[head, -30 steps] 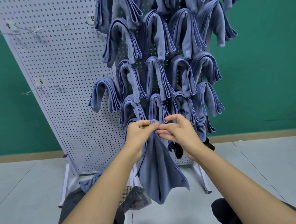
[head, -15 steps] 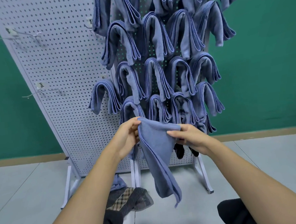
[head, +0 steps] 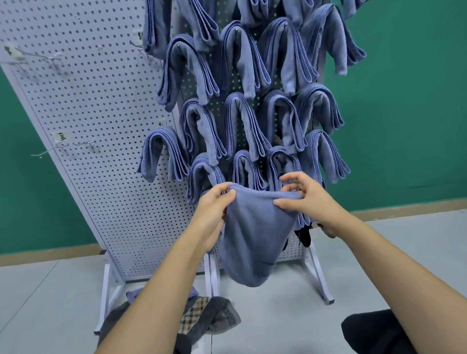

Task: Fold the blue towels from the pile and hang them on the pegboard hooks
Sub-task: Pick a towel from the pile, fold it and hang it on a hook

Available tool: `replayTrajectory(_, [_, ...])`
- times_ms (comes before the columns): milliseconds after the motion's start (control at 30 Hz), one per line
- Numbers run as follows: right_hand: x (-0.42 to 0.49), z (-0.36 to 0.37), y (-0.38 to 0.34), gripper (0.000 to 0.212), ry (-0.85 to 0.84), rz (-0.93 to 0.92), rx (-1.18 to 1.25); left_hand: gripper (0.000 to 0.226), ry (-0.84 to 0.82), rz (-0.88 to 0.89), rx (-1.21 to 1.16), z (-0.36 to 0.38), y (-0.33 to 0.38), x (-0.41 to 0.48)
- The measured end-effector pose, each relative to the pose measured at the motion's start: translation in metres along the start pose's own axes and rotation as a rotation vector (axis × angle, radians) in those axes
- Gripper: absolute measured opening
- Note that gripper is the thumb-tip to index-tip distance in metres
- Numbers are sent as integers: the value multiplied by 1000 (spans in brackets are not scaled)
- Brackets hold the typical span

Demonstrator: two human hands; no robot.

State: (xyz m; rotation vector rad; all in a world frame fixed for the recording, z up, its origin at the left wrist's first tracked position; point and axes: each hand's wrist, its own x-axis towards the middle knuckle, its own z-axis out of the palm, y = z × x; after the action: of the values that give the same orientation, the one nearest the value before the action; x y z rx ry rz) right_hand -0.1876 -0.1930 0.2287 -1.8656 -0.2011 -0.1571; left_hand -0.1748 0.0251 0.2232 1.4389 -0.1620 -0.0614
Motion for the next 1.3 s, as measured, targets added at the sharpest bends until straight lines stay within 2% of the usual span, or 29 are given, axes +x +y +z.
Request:
replayTrajectory(100, [0, -2, -12, 59, -93, -91, -307, 17, -82, 23, 70, 12, 0, 3])
replayTrajectory(133, [1, -2, -19, 52, -163, -97, -346, 17, -117, 21, 77, 14, 3, 4])
replayTrajectory(200, [3, 1, -33, 22, -298, -101, -380, 17, -161, 8, 62, 16, 9, 4])
replayTrajectory(233, [6, 4, -41, 13, -323, -104, -410, 17, -158, 5, 52, 16, 14, 5])
replayTrajectory(400, [20, 14, -74, 35, -267, -144, -591, 10, 63, 15, 60, 6, 29, 7])
replayTrajectory(533, [24, 15, -102, 32, -302, -152, -619, 19, 95, -17, 101, 0, 13, -7])
replayTrajectory(700, [22, 5, -136, 33, -238, -157, -481, 54, 119, -226, 92, -4, -24, -30])
replayTrajectory(833, [26, -9, -165, 34, -131, -165, -226, 75, 42, -455, -134, -2, -28, -42])
replayTrajectory(900, [29, -21, -172, 44, -59, -166, -108, 65, 27, -542, -401, -4, -24, -44])
replayTrajectory(967, [29, -32, -168, 39, 9, -142, 11, 52, 46, -566, -609, -9, -16, -44])
replayTrajectory(1000, [28, -37, -162, 33, 42, -111, 69, 46, 70, -545, -632, -13, -10, -42])
replayTrajectory(1133, [20, -54, -117, 26, 132, 195, 192, 32, 122, -474, -580, -42, 21, -38])
replayTrajectory(1233, [16, -53, -81, 32, 45, 416, 318, 32, 109, -446, -462, -69, 39, -34])
replayTrajectory(1300, [18, -48, -65, 34, -11, 467, 389, 33, 89, -452, -393, -82, 45, -32])
